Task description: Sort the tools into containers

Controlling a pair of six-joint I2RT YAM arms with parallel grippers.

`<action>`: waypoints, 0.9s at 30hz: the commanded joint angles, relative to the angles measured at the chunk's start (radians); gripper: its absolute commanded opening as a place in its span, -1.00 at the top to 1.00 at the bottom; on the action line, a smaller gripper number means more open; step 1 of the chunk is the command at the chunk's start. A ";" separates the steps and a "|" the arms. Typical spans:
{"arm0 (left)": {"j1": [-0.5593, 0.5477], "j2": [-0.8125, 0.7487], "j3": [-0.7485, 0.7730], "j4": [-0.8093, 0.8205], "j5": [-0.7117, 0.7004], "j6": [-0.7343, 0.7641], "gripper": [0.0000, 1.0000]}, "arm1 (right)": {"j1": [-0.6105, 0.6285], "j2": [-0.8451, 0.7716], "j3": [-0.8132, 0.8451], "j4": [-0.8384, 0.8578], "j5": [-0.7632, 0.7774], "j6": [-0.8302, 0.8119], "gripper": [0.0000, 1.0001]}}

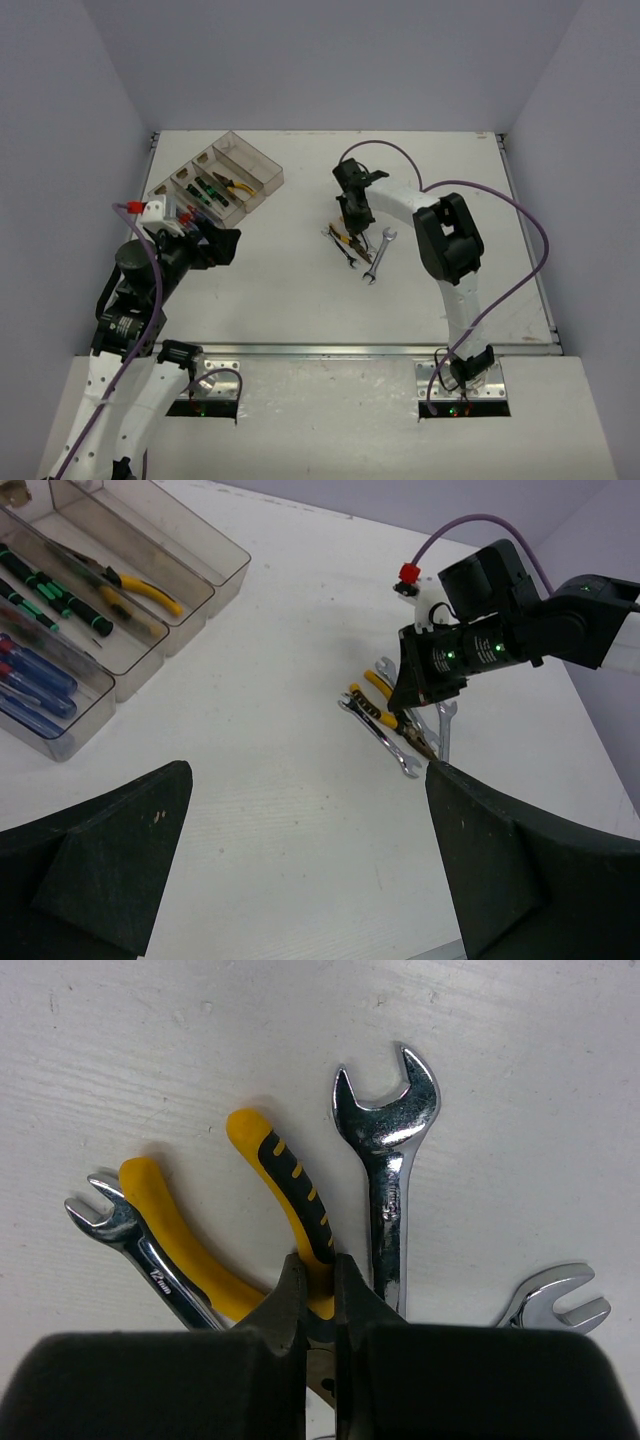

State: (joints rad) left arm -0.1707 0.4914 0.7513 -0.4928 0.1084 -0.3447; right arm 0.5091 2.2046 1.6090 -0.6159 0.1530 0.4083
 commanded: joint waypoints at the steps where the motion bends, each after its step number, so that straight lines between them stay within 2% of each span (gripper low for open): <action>1: -0.005 0.026 0.004 0.044 -0.007 0.005 -1.00 | 0.002 -0.001 -0.028 0.006 0.014 0.031 1.00; 6: -0.006 0.063 0.007 0.041 0.005 -0.068 -1.00 | 0.001 -0.111 -0.009 0.014 0.027 0.059 1.00; 9: -0.006 0.066 -0.085 0.167 0.164 -0.154 -1.00 | -0.006 -0.185 -0.035 0.038 0.011 0.082 1.00; 10: -0.006 0.067 -0.135 0.244 0.238 -0.189 -1.00 | -0.006 -0.208 -0.051 0.052 0.005 0.092 1.00; 13: -0.009 0.108 -0.367 0.682 0.433 -0.350 -1.00 | -0.009 -0.272 -0.097 0.098 -0.008 0.114 1.00; 15: -0.021 0.139 -0.457 0.876 0.497 -0.439 -1.00 | -0.011 -0.311 -0.128 0.110 -0.024 0.126 1.00; 20: -0.127 0.228 -0.542 1.196 0.395 -0.442 -0.91 | -0.009 -0.450 -0.219 0.178 -0.106 0.175 1.00; 27: -0.304 0.531 -0.422 1.323 0.247 -0.420 -0.79 | 0.002 -0.618 -0.369 0.299 -0.206 0.259 1.00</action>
State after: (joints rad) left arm -0.3932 0.9020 0.2359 0.6033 0.4481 -0.7689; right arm 0.5059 1.6822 1.2782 -0.4381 0.0290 0.5942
